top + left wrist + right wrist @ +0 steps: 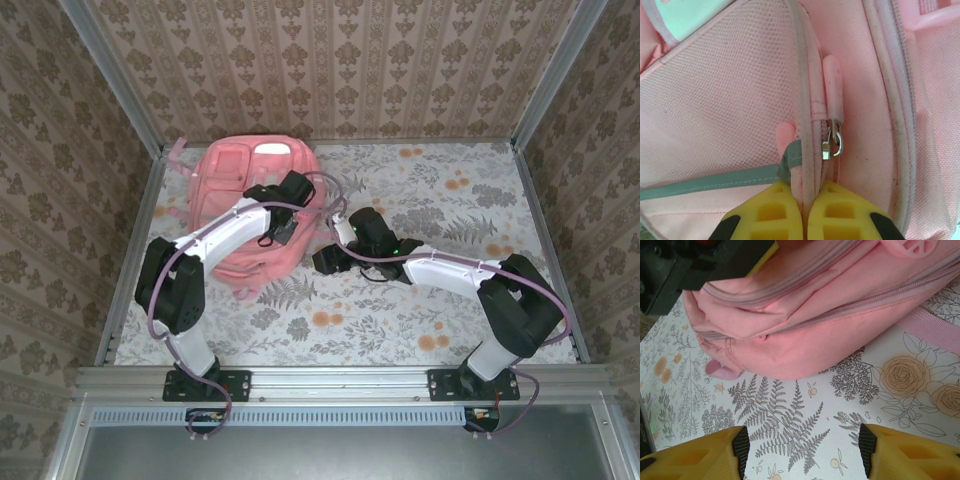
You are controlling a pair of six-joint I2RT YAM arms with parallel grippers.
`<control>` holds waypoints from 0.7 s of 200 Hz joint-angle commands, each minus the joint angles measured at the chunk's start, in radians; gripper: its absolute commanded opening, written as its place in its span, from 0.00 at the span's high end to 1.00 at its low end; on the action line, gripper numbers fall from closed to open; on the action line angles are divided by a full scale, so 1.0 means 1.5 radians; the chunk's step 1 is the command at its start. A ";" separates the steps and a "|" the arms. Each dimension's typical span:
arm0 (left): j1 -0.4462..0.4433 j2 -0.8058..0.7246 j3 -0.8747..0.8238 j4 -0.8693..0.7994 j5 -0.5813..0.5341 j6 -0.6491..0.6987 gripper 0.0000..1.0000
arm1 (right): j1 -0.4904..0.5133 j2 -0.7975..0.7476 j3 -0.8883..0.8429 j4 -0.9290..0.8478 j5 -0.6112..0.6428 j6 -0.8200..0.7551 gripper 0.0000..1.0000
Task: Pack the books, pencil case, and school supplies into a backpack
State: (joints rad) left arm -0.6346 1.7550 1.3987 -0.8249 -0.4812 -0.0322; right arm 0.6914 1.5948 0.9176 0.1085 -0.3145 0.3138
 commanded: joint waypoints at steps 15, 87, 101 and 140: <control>0.005 -0.040 0.059 0.001 -0.026 0.013 1.00 | 0.031 0.033 0.056 0.004 -0.016 -0.040 0.37; 0.009 -0.083 0.097 -0.025 0.014 -0.033 1.00 | 0.088 0.167 0.160 0.053 -0.024 -0.076 0.41; 0.013 -0.084 0.101 -0.032 0.021 -0.044 1.00 | 0.094 0.192 0.162 0.086 -0.026 -0.076 0.42; 0.023 -0.092 0.097 -0.034 0.043 -0.067 1.00 | 0.104 0.238 0.093 0.308 -0.015 -0.128 0.44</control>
State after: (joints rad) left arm -0.6003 1.6775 1.4937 -0.8883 -0.4408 -0.0856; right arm 0.8360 1.9079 1.1110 0.3374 -0.3443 0.1944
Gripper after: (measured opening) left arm 0.055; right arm 0.565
